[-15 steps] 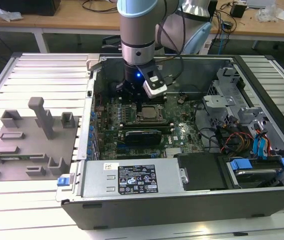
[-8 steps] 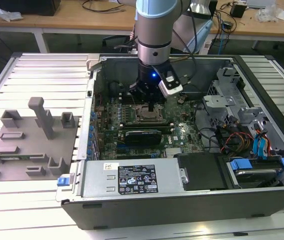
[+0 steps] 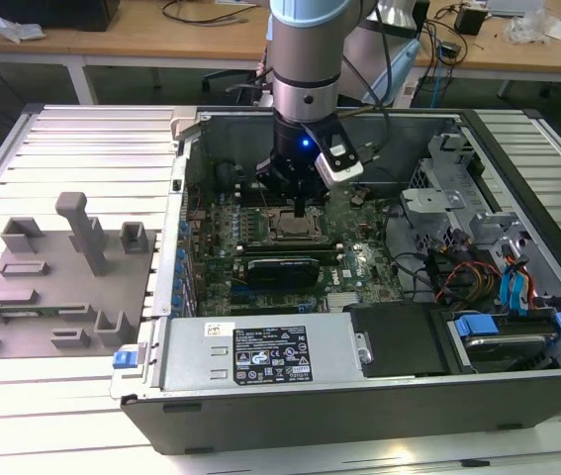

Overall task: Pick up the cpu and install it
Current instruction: 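Close the cpu cover, then install the first cpu locking lever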

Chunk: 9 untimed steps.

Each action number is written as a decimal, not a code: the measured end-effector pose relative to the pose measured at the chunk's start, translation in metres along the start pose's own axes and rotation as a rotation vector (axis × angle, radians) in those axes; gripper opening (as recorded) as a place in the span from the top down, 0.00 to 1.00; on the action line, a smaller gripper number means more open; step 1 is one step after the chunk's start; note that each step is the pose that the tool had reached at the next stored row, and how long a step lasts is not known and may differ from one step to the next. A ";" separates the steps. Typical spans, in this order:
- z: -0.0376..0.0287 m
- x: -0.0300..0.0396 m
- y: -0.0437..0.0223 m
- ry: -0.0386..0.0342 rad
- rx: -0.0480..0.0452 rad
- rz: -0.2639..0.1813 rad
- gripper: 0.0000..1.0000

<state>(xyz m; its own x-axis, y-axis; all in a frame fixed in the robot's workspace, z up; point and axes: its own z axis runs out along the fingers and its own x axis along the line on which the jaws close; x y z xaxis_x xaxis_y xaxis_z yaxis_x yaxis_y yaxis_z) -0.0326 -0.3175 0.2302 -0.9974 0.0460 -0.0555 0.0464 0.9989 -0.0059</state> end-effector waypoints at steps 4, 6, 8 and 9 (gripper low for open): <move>-0.0033 -0.0002 0.0000 -0.0001 -0.0001 0.000 0.89; -0.0037 -0.0002 0.0000 0.0000 -0.0001 0.000 0.89; -0.0040 -0.0002 0.0000 -0.0001 -0.0001 0.000 0.89; -0.0041 -0.0003 0.0000 -0.0001 -0.0001 0.000 0.89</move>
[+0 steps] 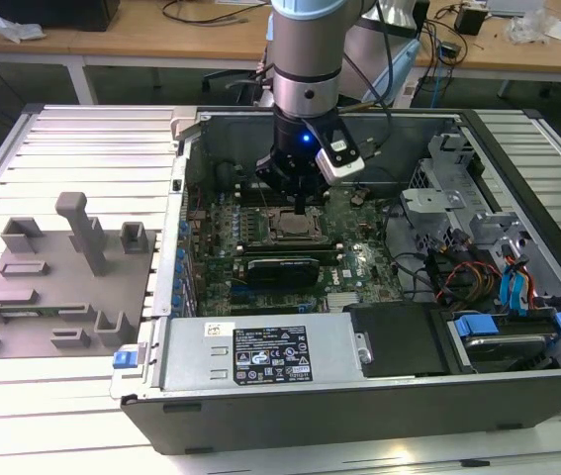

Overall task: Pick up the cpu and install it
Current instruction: 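Install the first cpu locking lever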

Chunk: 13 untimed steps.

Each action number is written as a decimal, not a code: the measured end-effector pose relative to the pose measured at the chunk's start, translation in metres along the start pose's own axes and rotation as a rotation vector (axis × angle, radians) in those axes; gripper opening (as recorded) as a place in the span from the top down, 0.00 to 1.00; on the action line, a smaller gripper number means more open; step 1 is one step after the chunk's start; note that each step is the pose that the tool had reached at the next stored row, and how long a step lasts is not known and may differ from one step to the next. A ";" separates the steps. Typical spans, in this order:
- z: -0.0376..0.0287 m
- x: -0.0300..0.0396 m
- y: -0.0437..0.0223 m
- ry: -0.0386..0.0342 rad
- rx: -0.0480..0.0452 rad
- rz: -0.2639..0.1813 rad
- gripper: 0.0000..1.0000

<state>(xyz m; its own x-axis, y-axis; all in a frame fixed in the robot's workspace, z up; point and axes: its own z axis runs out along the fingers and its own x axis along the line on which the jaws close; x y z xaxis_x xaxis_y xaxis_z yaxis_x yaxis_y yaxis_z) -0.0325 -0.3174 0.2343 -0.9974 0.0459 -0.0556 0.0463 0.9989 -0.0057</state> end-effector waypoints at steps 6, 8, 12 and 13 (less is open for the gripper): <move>-0.0002 0.0000 0.0000 0.0000 0.0000 0.000 0.89; -0.0003 0.0000 0.0000 0.0001 0.0000 0.000 0.89; -0.0008 0.0082 -0.0004 -0.0002 0.0001 0.000 0.89; -0.0010 0.0123 -0.0006 -0.0006 0.0001 0.000 0.89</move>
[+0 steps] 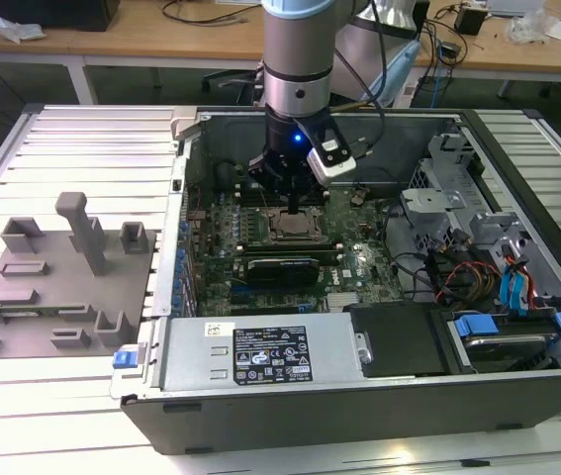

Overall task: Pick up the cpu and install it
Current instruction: 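Install the first cpu locking lever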

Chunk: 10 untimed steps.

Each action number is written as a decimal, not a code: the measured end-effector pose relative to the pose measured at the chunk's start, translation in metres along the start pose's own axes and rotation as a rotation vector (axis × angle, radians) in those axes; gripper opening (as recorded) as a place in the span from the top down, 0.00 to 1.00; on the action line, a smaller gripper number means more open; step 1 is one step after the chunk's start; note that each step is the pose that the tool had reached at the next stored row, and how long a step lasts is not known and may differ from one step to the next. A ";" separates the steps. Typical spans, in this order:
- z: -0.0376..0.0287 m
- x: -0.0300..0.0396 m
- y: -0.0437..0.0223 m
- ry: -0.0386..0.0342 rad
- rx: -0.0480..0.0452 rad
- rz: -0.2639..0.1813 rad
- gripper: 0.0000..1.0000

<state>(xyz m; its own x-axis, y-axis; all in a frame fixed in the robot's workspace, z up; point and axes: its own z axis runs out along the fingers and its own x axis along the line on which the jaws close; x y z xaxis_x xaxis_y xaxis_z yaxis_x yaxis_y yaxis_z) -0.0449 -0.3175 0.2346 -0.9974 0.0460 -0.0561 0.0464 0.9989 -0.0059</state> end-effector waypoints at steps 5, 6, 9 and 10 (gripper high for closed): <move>-0.0009 0.0162 -0.0007 -0.0013 -0.0002 0.000 0.89; -0.0010 0.0192 -0.0008 -0.0015 -0.0002 0.000 0.89; -0.0017 0.0308 -0.0013 -0.0024 -0.0002 0.000 0.89; -0.0018 0.0328 -0.0014 -0.0026 -0.0002 0.000 0.89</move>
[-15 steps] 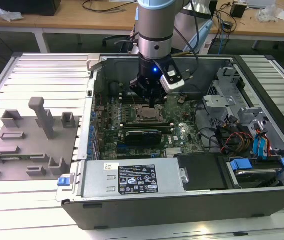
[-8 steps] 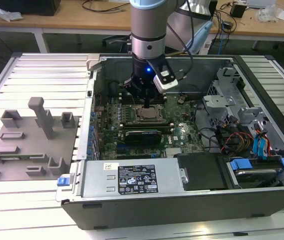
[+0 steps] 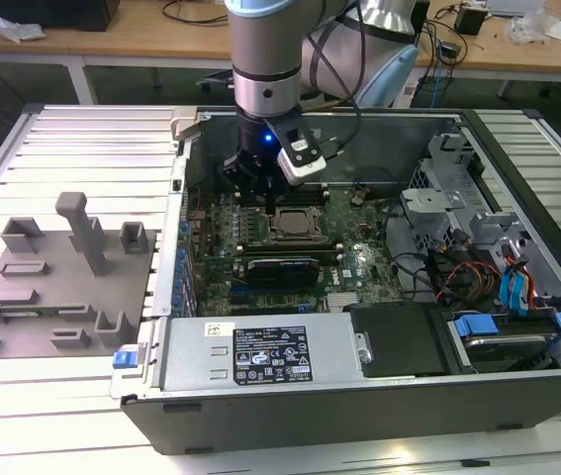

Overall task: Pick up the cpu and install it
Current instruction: 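Install the first cpu locking lever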

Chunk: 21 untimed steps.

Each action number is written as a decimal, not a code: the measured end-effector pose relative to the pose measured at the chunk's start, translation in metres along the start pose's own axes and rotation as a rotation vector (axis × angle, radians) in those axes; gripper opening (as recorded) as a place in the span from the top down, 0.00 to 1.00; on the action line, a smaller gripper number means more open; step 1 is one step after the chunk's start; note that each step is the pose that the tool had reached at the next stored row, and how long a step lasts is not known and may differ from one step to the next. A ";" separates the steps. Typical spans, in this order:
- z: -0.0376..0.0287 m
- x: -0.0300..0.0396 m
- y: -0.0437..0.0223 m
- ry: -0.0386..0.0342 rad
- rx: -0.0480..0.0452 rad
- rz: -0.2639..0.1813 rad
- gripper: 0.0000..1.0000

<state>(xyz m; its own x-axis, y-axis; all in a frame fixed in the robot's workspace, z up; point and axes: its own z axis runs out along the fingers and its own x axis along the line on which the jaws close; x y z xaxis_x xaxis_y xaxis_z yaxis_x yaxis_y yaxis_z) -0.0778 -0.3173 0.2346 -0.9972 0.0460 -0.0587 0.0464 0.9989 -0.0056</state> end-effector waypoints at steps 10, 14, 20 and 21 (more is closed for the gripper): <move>-0.0134 0.0007 -0.0001 -0.0029 -0.0001 0.000 0.89; -0.0140 0.0057 -0.0004 -0.0056 -0.0002 0.000 0.89; -0.0147 0.0217 -0.0011 -0.0106 -0.0032 0.000 0.89; -0.0146 0.0241 -0.0012 -0.0105 -0.0221 0.001 0.89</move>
<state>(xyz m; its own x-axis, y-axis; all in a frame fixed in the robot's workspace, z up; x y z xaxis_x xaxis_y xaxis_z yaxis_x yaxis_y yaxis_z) -0.1027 -0.3173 0.2478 -0.9965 0.0475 -0.0692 0.0464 0.9988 0.0165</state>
